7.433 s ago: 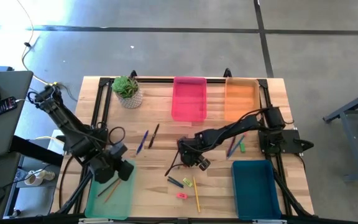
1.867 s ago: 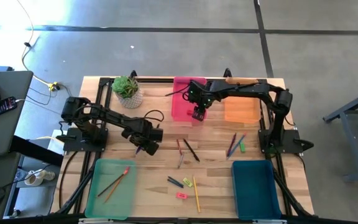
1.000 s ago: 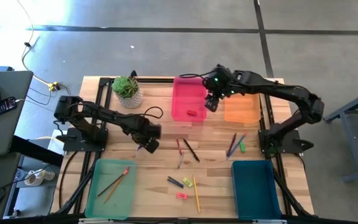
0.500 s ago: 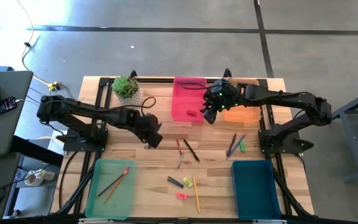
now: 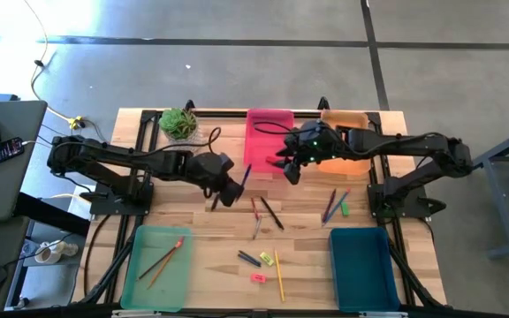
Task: Sort crayons/erasers/pens/pencils in bins
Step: Put the blue pen into the orange bin
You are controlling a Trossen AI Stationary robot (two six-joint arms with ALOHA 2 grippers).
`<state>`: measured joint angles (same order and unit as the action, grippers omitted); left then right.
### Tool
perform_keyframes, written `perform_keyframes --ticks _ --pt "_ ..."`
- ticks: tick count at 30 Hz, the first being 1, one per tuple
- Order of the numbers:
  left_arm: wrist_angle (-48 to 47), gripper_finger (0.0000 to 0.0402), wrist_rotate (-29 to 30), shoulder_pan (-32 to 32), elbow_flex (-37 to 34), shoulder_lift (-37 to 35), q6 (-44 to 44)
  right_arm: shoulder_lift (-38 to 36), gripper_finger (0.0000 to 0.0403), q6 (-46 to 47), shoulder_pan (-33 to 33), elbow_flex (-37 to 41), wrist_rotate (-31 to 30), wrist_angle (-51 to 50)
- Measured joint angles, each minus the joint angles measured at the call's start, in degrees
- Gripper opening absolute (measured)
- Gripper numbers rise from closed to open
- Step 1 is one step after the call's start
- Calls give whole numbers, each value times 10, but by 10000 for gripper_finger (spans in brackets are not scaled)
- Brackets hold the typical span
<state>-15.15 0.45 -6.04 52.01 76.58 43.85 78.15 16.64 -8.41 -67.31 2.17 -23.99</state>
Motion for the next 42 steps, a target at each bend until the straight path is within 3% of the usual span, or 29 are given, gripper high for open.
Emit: perform_keyframes --ticks 12,32,42 --pt "122 14 0 0 0 0 -141 0 177 -12 35 0 4 89" --pt "142 14 13 -20 1 -1 -246 42 176 53 55 0 -10 191" --pt "146 14 0 -26 1 -1 -274 55 102 67 55 0 -43 205"
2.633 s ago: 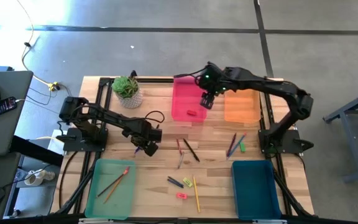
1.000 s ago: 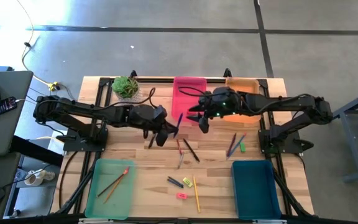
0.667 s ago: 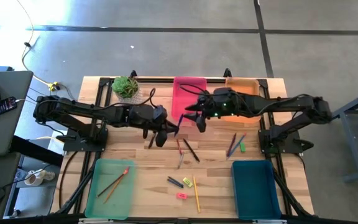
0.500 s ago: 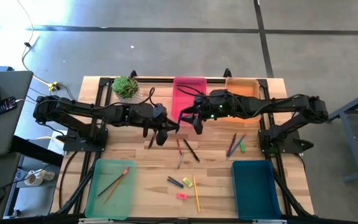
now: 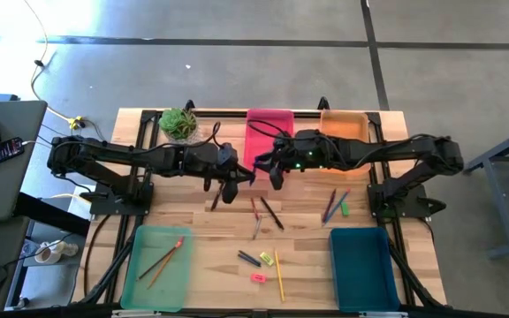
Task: Sort crayons/erasers/pens/pencils in bins
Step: Put the blue pen into the orange bin
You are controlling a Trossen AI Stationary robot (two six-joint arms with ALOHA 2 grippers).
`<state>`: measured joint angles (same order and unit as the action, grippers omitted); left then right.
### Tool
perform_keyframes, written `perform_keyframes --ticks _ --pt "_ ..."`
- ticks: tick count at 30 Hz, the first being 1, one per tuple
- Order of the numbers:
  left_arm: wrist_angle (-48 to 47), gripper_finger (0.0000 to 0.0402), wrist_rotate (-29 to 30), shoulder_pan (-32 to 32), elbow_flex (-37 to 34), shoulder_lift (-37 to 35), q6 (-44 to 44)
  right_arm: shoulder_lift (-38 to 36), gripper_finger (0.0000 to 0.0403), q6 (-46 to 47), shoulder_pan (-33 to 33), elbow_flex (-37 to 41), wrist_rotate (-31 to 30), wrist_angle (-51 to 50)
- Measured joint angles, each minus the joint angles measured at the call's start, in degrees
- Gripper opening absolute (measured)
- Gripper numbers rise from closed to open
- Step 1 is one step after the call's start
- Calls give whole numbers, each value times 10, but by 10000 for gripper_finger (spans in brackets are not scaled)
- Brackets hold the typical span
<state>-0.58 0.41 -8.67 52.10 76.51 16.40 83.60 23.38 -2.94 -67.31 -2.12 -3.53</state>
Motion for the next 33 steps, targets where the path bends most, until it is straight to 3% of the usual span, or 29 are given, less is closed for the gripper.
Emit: perform_keyframes --ticks 12,22,28,33 --pt "0 21 -2 0 0 0 -1 8 12 -5 1 0 -5 5" --pt "-16 98 5 0 0 0 -48 9 14 1 0 0 -39 -24" --pt "-22 148 54 -2 0 0 -76 8 12 2 -4 0 -79 -70" --pt "-44 162 84 -23 0 0 -77 4 13 12 -27 0 -111 -142"
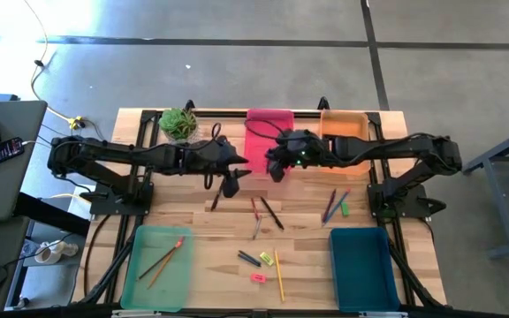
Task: Sort crayons/erasers/pens/pencils in bins
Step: Put the blue pen into the orange bin
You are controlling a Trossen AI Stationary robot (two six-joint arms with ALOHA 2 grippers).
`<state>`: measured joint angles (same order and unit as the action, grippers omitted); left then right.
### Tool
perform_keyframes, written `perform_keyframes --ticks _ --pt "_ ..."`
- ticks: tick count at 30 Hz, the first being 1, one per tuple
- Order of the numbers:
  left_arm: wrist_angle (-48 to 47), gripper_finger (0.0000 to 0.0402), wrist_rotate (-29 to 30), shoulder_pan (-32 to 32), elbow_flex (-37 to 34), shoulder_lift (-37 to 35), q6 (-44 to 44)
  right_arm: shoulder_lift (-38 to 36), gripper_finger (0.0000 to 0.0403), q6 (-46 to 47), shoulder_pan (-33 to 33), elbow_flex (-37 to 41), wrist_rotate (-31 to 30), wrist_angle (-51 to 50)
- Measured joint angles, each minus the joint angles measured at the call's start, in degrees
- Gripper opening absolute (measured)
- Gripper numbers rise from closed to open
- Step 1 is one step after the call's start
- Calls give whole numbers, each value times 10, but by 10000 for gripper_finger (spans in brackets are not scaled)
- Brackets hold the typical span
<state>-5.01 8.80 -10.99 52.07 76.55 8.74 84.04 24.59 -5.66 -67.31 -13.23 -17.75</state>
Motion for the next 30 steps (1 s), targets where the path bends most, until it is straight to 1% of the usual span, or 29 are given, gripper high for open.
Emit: perform_keyframes --ticks 4,7,12,16,23,26,30 --pt "-13 158 3 -32 0 0 2 -8 13 -2 -29 0 -13 -43" --pt "-18 152 2 -58 0 0 19 -15 13 -13 -55 0 -24 -65" --pt "-18 145 -5 -98 0 0 20 -24 14 -34 -102 0 -62 -93" --pt "-25 142 -6 -127 0 0 22 -34 14 -54 -145 0 -77 -111" --pt "-54 137 -3 -172 0 0 46 -51 14 -80 -232 0 -78 -166" --pt "-66 136 -3 -189 0 0 62 -54 14 -101 -270 0 -71 -192" --pt "-86 136 -3 -207 0 0 83 -54 14 -115 -321 0 -45 -218"
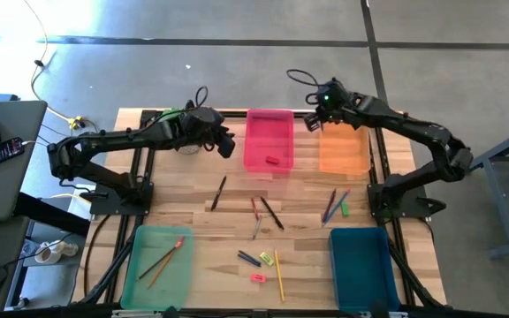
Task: Sort crayons/erasers/pens/pencils in bins
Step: Put the blue pen into the orange bin
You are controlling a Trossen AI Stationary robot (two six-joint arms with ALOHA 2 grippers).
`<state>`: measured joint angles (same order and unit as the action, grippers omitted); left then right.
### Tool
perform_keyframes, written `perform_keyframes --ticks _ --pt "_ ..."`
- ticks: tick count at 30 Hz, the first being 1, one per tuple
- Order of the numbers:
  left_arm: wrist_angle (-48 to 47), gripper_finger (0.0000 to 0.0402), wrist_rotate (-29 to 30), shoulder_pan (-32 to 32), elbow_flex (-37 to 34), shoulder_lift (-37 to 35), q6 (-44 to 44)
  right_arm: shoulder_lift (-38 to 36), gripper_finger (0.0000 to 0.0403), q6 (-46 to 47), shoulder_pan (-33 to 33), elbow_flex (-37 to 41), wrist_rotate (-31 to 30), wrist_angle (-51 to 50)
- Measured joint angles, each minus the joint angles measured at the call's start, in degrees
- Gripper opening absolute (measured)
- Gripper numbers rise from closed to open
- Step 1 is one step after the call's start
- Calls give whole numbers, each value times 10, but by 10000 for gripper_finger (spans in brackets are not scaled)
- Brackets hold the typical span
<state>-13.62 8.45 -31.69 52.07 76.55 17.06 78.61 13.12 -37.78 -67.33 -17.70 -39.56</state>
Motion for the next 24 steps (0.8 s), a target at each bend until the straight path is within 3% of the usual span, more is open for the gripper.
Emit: perform_keyframes --ticks 11,24 --pt "-84 136 -2 -21 0 0 64 16 14 -1 -111 0 90 -94" --pt "-186 135 -37 -21 0 0 119 78 14 -20 -129 0 168 -192"
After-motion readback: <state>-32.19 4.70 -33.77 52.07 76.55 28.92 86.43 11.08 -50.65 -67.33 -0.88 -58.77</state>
